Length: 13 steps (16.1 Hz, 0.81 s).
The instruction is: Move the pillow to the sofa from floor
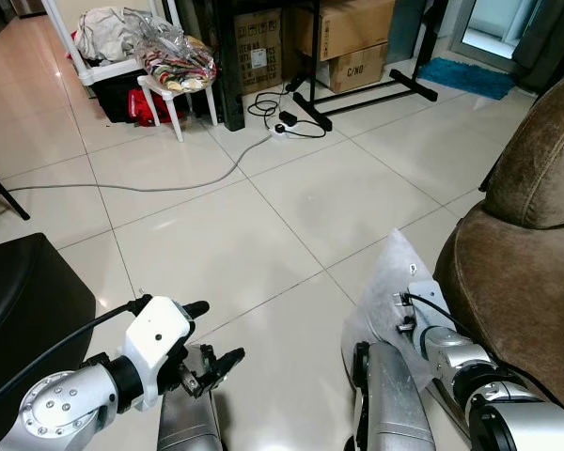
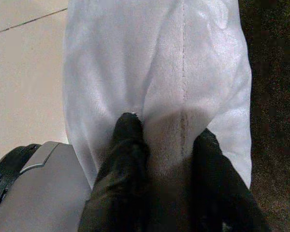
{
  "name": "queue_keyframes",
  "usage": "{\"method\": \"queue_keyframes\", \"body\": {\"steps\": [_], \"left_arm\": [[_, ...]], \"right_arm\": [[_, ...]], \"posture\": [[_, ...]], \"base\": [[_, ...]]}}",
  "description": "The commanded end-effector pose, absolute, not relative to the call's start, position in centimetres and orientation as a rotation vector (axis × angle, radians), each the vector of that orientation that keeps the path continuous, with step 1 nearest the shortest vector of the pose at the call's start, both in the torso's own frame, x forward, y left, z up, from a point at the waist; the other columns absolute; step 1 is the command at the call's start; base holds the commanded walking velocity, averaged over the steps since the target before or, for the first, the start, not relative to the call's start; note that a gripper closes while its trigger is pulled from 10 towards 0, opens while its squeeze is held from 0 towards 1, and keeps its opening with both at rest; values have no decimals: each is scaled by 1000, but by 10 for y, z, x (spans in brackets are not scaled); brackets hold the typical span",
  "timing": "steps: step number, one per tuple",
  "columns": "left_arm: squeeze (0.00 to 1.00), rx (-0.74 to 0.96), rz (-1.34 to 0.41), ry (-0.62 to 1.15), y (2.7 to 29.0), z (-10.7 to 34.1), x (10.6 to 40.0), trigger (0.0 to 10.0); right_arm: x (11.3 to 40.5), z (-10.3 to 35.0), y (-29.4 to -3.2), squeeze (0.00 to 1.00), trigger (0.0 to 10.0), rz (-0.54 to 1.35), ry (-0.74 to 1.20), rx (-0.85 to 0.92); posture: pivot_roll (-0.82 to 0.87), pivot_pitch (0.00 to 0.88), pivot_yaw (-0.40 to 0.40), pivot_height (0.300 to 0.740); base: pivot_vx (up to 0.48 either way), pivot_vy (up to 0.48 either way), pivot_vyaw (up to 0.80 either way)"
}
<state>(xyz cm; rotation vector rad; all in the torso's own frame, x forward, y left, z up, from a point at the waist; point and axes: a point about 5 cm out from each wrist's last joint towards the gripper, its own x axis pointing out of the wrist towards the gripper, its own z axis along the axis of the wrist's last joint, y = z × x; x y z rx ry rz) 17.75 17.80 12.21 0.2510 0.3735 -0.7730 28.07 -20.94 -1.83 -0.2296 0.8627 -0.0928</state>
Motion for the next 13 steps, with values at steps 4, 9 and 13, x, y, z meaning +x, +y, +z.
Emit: {"method": "queue_keyframes", "body": {"steps": [4,9,13], "left_arm": [[0,281,-752,367,181,120,187,10000],[0,293,-637,326,190,119,195,10000],[0,332,-476,210,194,130,209,10000]], "right_arm": [[286,-19,-179,0,0,15,820,-137],[315,9,-134,0,0,145,659,-35],[342,60,-115,0,0,207,397,166]], "posture": [[7,0,38,503],[1,0,10,503],[-11,0,-2,503]], "base": [[0,0,0],[0,0,0],[0,0,0]]}}
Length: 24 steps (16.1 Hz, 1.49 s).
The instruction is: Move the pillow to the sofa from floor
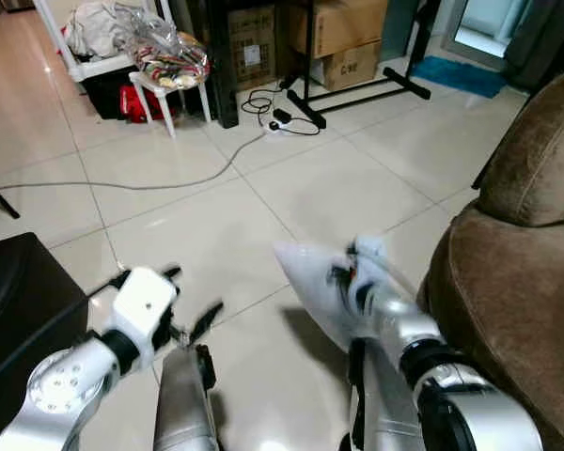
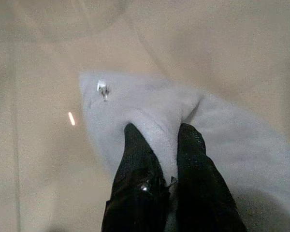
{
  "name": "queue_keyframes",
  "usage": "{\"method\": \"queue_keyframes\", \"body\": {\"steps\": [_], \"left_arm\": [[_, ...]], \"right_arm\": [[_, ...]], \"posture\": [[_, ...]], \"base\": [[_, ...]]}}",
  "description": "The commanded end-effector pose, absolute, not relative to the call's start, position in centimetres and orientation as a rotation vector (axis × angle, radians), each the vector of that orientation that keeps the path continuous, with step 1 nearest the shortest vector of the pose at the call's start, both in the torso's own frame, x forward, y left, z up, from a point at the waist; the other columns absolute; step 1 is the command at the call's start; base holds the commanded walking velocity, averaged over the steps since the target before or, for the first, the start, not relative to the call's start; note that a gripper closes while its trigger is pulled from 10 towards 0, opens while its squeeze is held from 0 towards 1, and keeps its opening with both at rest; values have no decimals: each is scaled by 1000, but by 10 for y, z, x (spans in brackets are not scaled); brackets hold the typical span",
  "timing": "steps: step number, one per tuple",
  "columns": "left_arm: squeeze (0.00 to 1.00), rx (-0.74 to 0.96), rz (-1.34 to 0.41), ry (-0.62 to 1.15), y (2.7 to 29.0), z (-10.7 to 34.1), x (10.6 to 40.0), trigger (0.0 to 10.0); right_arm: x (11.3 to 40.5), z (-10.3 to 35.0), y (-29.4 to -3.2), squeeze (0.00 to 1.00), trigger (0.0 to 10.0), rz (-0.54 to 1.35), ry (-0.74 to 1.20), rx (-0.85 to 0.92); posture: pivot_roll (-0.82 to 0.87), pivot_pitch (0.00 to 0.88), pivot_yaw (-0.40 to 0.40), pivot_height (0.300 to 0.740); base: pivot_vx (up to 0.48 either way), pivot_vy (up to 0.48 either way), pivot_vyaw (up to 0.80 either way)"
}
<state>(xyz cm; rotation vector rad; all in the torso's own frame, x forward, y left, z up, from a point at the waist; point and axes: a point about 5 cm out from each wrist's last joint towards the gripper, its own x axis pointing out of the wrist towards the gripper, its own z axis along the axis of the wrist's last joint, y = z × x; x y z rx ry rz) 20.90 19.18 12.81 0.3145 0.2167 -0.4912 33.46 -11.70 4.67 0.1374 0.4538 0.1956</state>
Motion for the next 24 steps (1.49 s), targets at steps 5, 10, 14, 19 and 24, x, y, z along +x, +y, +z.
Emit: {"method": "queue_keyframes", "body": {"steps": [5,10,14,19,24], "left_arm": [[0,342,-347,110,188,143,217,10000],[0,330,-262,-6,181,157,240,10000],[0,331,-204,-13,181,157,247,10000],[0,329,-184,-17,179,154,248,10000],[0,315,-174,-12,178,151,249,10000]], "right_arm": [[318,129,-142,0,0,184,112,276],[287,143,-135,0,10000,193,27,224],[283,145,-134,0,10000,172,73,217],[285,144,-136,0,10000,155,98,186],[285,145,-138,0,10000,150,108,177]], "posture": [[-51,0,-6,503],[-83,0,9,513],[-81,0,15,538],[-71,0,-1,578],[-77,0,-2,618]], "base": [[0,0,0],[0,0,0],[0,0,0],[0,0,0],[0,0,0]]}}
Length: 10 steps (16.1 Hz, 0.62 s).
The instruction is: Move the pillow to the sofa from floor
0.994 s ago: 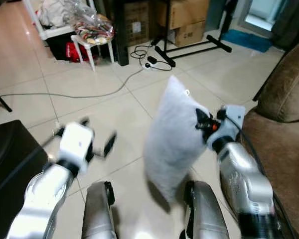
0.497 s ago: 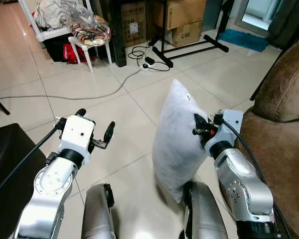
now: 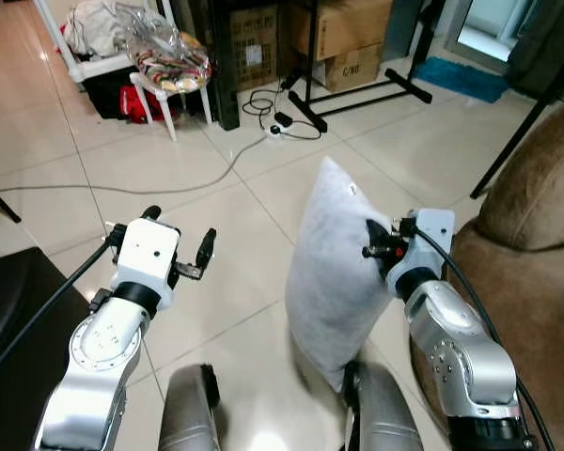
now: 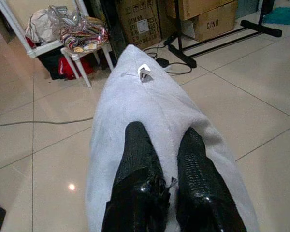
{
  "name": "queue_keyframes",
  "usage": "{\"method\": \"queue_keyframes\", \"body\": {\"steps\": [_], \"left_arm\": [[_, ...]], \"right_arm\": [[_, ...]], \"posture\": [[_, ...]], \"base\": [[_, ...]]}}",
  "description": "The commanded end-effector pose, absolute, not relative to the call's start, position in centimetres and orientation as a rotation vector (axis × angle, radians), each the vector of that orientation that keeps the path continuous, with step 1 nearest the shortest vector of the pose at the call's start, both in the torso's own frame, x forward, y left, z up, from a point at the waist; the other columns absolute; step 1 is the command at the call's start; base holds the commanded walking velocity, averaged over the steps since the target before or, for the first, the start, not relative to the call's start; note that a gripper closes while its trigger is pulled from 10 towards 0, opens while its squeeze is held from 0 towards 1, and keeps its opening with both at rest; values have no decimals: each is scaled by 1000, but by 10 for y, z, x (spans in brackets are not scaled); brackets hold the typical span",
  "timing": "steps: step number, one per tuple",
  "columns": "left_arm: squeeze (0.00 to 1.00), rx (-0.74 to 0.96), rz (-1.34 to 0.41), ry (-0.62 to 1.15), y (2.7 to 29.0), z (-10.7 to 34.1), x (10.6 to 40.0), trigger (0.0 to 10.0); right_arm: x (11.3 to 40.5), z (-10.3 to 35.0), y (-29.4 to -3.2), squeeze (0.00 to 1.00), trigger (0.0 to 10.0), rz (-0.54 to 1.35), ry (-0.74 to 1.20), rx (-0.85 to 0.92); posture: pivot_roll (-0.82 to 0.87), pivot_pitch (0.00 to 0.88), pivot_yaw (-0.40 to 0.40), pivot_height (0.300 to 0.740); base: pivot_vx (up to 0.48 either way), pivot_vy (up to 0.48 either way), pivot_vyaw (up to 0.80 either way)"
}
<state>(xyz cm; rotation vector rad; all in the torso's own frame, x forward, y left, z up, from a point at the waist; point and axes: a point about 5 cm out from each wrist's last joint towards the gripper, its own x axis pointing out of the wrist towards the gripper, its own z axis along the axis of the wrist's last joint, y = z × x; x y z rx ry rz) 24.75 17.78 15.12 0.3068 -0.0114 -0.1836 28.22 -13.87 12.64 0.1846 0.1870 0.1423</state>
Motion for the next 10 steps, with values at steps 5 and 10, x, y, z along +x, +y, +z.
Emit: {"method": "queue_keyframes", "body": {"steps": [5,10], "left_arm": [[0,330,-167,-11,179,150,249,10000],[0,348,-154,-4,184,148,247,10000]], "right_arm": [[285,145,-137,0,10000,145,112,176],[286,143,-139,0,10000,133,121,172]], "posture": [[-71,0,-5,673],[-69,0,-10,728]], "base": [[0,0,0],[0,0,0]]}}
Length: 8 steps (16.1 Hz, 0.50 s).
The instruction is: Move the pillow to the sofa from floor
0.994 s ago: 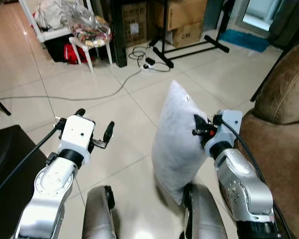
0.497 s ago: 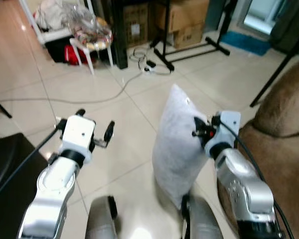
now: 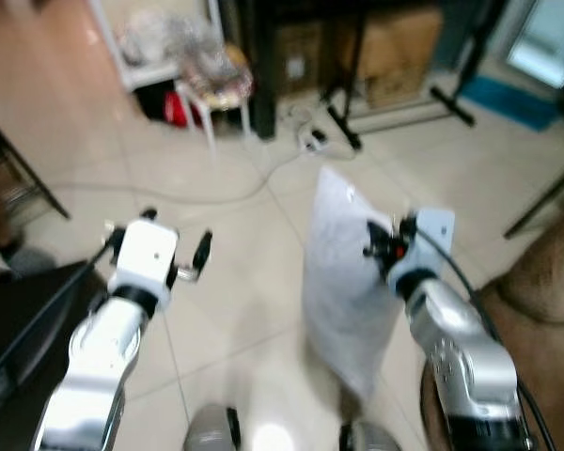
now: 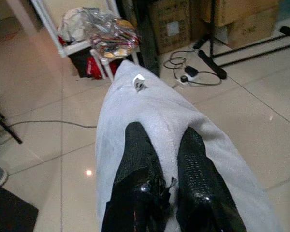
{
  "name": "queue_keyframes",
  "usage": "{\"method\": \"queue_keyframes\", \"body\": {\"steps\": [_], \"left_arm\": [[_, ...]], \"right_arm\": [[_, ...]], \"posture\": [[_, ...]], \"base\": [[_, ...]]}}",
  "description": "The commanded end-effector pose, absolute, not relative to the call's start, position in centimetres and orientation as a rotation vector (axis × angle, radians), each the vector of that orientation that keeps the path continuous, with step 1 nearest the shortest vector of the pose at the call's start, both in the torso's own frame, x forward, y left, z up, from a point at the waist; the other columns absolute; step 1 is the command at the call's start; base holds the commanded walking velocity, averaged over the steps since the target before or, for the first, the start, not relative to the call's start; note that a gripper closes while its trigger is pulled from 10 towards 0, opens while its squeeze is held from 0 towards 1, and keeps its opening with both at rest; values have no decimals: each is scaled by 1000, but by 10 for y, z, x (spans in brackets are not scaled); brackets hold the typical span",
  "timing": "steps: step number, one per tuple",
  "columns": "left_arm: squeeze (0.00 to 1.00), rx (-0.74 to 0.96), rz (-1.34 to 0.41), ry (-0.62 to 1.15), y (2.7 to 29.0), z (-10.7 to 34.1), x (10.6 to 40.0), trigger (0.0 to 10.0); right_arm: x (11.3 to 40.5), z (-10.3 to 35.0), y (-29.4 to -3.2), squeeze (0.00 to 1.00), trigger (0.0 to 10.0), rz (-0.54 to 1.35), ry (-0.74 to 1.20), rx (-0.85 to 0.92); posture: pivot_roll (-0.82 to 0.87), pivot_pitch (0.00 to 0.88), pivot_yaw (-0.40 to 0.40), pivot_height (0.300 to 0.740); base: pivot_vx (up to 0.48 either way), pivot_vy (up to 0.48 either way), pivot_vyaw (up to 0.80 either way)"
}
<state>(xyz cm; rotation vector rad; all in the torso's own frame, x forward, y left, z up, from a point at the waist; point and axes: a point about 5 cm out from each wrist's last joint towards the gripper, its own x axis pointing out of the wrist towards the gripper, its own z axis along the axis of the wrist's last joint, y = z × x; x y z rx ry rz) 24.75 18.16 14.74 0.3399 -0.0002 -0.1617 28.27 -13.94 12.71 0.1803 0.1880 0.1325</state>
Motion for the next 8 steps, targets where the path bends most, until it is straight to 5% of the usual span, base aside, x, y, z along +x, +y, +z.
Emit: {"method": "queue_keyframes", "body": {"steps": [1,8], "left_arm": [[0,349,-155,-4,183,148,248,10000],[0,363,-168,-2,183,147,249,10000]], "right_arm": [[286,143,-139,0,10000,132,122,172],[285,140,-140,0,10000,114,132,174]], "posture": [[-69,0,-11,740],[-70,0,-5,740]], "base": [[0,0,0],[0,0,0]]}}
